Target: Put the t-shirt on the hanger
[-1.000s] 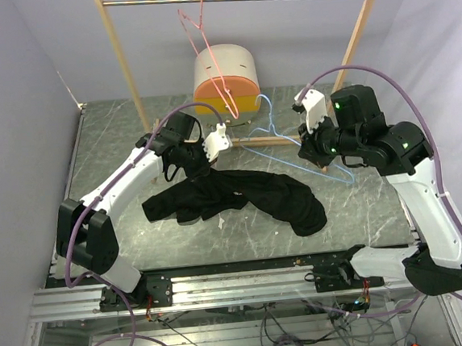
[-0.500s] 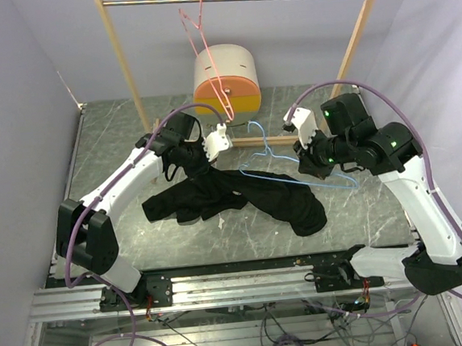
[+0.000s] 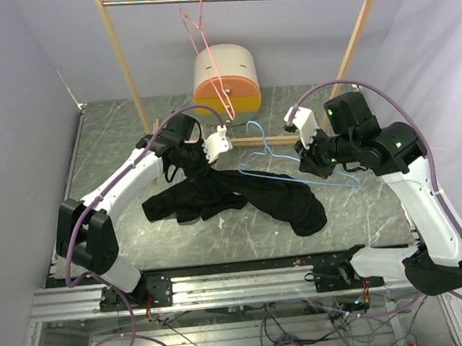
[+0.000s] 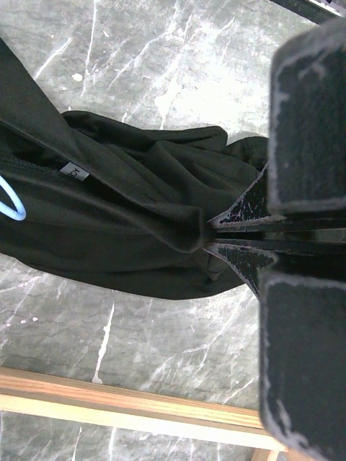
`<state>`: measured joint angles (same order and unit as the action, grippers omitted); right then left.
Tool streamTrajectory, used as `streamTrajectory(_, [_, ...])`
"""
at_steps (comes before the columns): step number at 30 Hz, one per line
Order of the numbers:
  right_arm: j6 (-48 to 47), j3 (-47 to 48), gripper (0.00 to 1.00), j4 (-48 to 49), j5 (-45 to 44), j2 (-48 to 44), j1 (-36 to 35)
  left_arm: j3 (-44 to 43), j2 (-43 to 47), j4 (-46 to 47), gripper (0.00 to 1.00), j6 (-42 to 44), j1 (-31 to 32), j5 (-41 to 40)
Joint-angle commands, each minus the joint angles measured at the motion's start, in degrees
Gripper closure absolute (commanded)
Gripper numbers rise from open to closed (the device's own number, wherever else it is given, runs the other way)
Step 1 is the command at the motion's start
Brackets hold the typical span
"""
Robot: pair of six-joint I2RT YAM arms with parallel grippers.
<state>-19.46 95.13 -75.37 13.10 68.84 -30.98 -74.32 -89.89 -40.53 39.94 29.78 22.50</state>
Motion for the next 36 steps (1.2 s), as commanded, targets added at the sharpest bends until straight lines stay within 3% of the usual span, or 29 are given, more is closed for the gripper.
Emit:
streamTrajectory(1, [-1.7,1.6,1.00,-1.6,1.2,-0.7,-0.2,-0.1,0.8,0.5,0.93,0.9,-0.2,0.4])
streamTrajectory(24, [-2.6,-1.7,1.00,-2.6,5.1,-1.4,-0.2,-0.4,0.2,0.1,0.93,0.5,-0.2,1.1])
streamTrajectory(36, [-7.7,-8.8,1.00,4.4,2.4,-1.7,-0.2,-4.2,2.4,-3.9,0.93,2.0,-0.2,4.6])
